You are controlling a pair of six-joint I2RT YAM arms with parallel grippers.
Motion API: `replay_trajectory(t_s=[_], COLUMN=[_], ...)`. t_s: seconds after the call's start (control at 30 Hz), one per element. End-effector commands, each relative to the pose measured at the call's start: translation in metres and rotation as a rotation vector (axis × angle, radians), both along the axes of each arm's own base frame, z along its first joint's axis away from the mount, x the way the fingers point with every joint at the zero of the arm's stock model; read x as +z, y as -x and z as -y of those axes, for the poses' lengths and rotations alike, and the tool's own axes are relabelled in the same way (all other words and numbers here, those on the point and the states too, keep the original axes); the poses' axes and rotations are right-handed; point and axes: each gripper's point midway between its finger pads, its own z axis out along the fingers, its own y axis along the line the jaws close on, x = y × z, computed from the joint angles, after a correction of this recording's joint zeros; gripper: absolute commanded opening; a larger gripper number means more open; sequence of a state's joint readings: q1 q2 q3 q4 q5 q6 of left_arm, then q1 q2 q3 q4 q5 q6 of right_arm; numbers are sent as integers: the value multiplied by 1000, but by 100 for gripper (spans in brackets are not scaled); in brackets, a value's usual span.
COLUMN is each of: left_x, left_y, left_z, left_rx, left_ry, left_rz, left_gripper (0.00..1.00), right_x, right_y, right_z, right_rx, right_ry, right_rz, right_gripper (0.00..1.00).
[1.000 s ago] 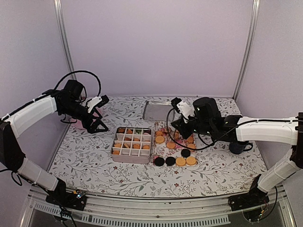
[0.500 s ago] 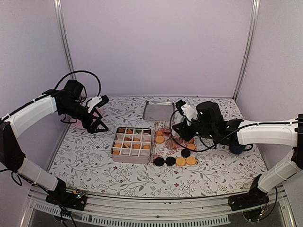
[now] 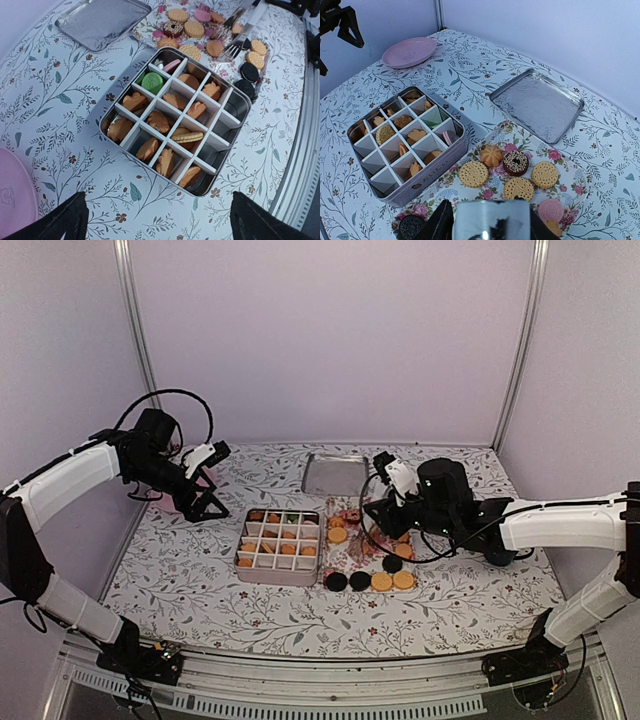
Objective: Pack the cookies
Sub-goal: Pick up the fake cookies from the plate, then place the fake cookies in the empty pocket of the box.
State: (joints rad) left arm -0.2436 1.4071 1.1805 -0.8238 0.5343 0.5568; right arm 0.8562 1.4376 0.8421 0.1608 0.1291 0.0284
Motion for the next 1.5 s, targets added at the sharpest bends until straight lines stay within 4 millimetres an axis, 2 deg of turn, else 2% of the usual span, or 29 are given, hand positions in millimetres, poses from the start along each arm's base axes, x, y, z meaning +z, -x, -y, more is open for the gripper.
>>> replay_trajectory(t_s=[0.0,0.17,0.3,0.4,0.47,0.7,0.87,0.97,1.03,1.17,1.3,1.47], left_x=[7,6,6,6,5,-3,-13,-17,-19,-21,-19,-17], left_y=[-3,-4,-4,-4,-4,-10,-17,-19,-18,-17,-17,-15], left_z=[-1,-1,0,0,0,-11,-25,-30,-32,-34,-35,-34], left_rx=[2,2,1,4,8,48,93,108,111,115,113,102], left_ry=[15,16,20,20,17,14,22,22,22,22,26,34], left_rz=[23,19,19,14,12,-8,-45,-55,-57,-58,-53,-50], left_gripper=[99,99,99,99,99,99,99,99,99,99,99,99], right_x=[1,5,15,33,52,121,144,141,128,118,106,98], right_y=[-3,-2,-2,-1,1,31,57,67,68,68,65,62], right_z=[2,3,-2,-9,-16,-58,-98,-126,-144,-171,-186,-192], right_rx=[-12,-9,10,32,39,158,284,347,379,416,425,421], right_ry=[7,6,-20,-58,-86,-160,-249,-275,-266,-303,-301,-297], right_rz=[19,23,35,58,88,215,218,193,174,125,108,105], right_gripper=[37,22,15,11,10,10,10,10,10,10,10,14])
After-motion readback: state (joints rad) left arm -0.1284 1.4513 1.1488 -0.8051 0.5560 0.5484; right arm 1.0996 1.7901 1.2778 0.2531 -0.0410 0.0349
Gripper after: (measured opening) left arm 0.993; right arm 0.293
